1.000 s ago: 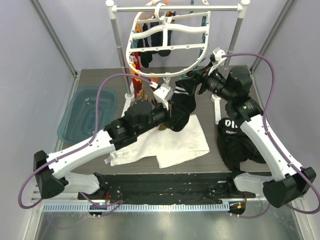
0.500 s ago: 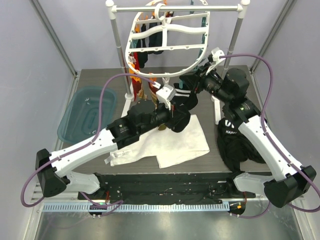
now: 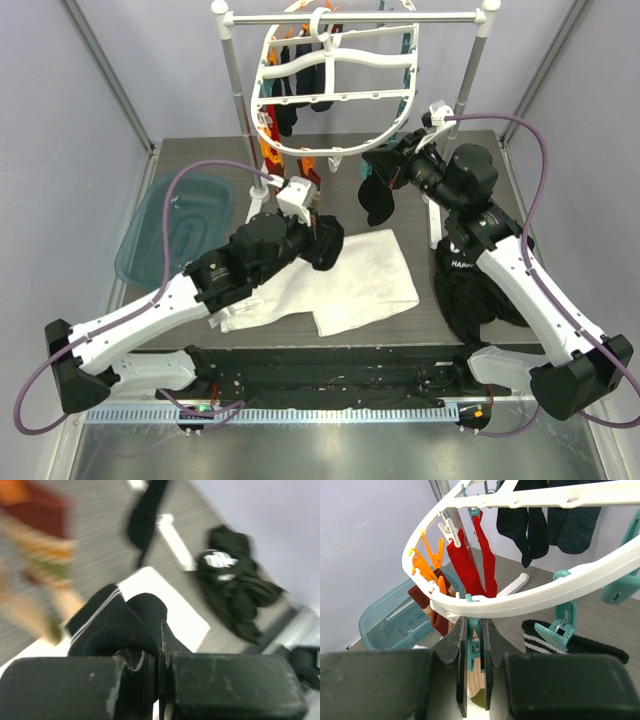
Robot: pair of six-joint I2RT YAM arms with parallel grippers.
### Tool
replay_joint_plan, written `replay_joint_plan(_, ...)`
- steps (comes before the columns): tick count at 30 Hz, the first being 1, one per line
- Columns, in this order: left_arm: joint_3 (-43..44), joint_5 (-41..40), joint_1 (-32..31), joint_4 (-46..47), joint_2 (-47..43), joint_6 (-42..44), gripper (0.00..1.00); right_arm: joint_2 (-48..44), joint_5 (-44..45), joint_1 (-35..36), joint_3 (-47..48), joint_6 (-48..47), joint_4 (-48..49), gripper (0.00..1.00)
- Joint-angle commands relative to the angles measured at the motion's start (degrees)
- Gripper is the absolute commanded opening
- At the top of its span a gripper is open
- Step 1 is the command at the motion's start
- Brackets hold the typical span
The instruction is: Remove the socks clipped to the hanger
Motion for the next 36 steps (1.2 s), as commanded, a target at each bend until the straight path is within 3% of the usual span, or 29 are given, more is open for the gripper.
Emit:
replay_joint_plan(1, 1.6, -19.1, 3.8, -11.6, -5.8, -3.9, 0.00, -1.5, -0.3, 0.2, 0.6, 1.0, 2.7, 0.04)
replay_joint_plan(2, 1.2, -20.0, 5.4, -12.4, -7.0, -5.4, 0.00, -1.5, 0.2, 0.2, 0.4, 0.8, 2.9, 0.04)
replay_joint_plan(7, -1.6, -14.1, 27.3, -17.8, -11.2, -11.9, 0.00, -1.4, 1.9, 0.2, 0.9, 1.3, 3.2, 0.08)
replay_joint_plan(11, 1.7, -10.1, 41.9, -20.9, -6.3, -13.9, 0.00, -1.4, 4.1, 0.2, 0.8, 0.3, 4.3, 0.10)
replay_joint_plan(12, 2.2, -4.1, 48.5, -20.9, -5.0, -15.2, 0.00, -1.3, 4.6, 0.2, 1.1, 0.1, 3.8, 0.09)
replay_joint_plan(16, 2.8, 4.5, 60.9, -21.2, 2.8, -17.8, 0.00, -1.9, 5.8, 0.3, -0.1, 0.5, 4.4, 0.13)
replay_joint_plan(19, 2.9, 1.8, 63.9, -23.0, 8.9, -17.8, 0.01, -2.4, 3.8, 0.2, -2.4, 1.6, 6.3, 0.16)
replay_joint_plan(21, 4.2, 1.5, 65.3, -25.0, 11.6, -18.1, 0.15, -2.3, 3.5, 0.2, -2.8, 2.4, 6.7, 0.16)
replay_joint_plan(22, 4.9, 1.5, 65.3, -25.4, 13.3, -17.4, 0.34, -2.2, 3.6, 0.2, -2.8, 2.7, 6.7, 0.17)
replay_joint_plan(24, 7.3, 1.3, 65.3, -27.1, 14.2, -16.7, 0.55, -2.1, 3.8, 0.3, -2.5, 3.5, 6.5, 0.17)
replay_joint_plan(25, 8.0, 1.1, 65.3, -27.5, 14.0, -16.2, 0.74, -1.8, 3.9, 0.3, -2.2, 3.7, 6.0, 0.18)
replay_joint_plan(28, 9.6, 0.5, 64.8, -27.0, 12.7, -13.2, 1.00, -1.8, 4.3, 0.2, -1.2, 6.5, 4.5, 0.18)
replay_joint_plan(34, 8.0, -0.6, 58.0, -22.0, 6.8, -5.7, 1.00, -2.9, 2.7, 0.3, 0.1, 14.2, 4.6, 0.18)
replay_joint_plan(36, 5.8, 1.5, 51.9, -18.2, 2.9, -4.6, 1.00, -2.3, 2.3, 0.2, 0.9, 15.3, 4.6, 0.18)
